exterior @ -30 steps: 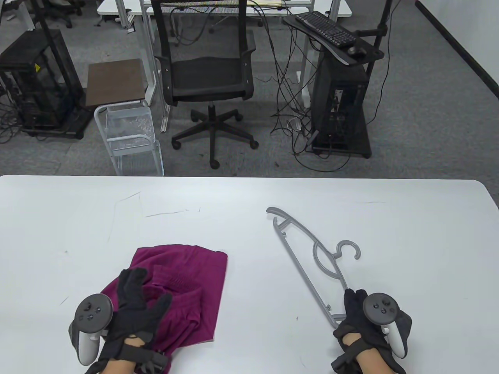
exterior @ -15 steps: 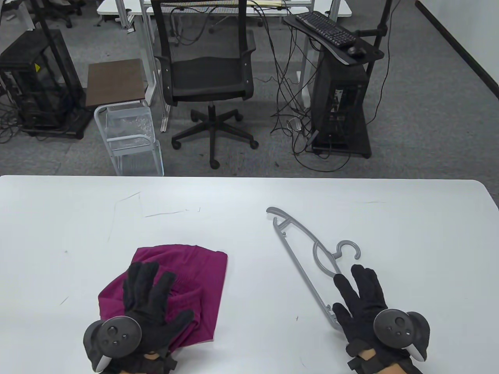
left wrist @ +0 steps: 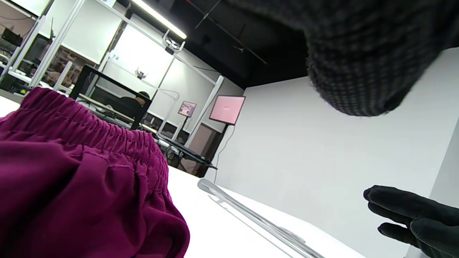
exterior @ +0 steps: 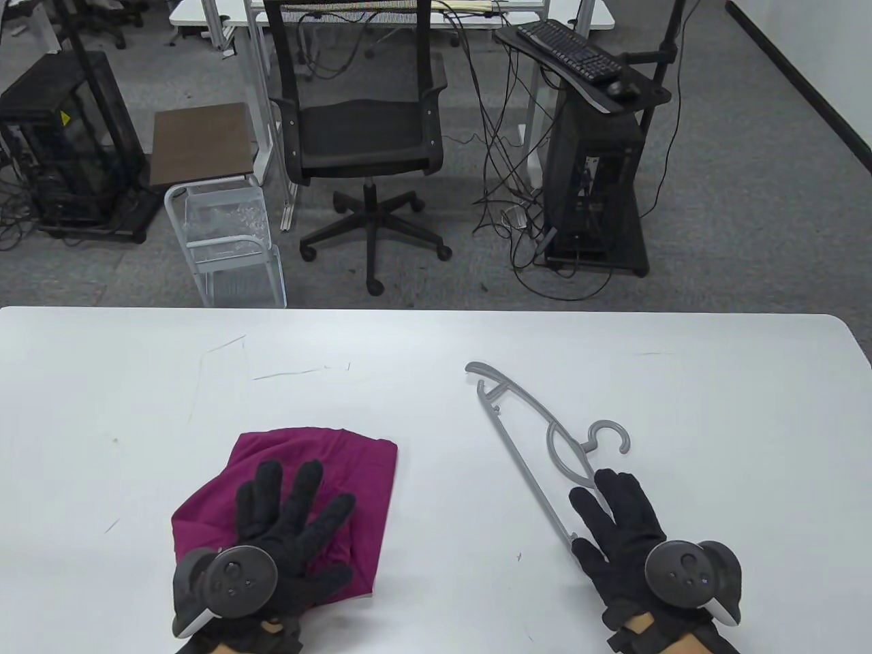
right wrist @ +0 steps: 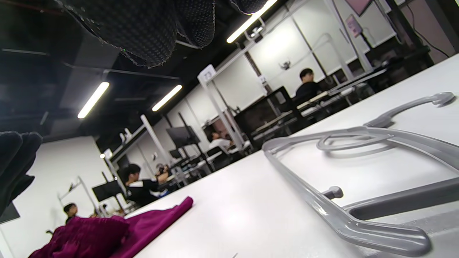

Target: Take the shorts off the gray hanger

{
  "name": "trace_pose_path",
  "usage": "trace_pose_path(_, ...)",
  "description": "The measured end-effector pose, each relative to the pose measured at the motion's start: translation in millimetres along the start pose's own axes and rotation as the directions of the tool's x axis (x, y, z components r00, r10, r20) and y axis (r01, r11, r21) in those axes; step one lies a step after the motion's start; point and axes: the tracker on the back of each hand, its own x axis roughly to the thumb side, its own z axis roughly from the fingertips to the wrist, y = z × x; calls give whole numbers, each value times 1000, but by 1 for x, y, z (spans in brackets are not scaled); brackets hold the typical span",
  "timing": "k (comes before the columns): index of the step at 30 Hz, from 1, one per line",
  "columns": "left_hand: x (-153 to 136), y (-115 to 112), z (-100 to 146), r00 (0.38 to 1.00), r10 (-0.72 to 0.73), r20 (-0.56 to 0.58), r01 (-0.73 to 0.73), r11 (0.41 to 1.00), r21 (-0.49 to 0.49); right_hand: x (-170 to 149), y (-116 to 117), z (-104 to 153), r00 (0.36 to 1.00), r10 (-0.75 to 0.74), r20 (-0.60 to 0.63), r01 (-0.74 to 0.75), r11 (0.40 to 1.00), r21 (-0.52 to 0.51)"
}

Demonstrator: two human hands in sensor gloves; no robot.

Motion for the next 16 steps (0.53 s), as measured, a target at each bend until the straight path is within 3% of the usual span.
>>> trace_pose_path(16,-1,2,-1,1000,26,-17,-26,1000,2,-10,-2,-1,997,-72,-25,73,997,39)
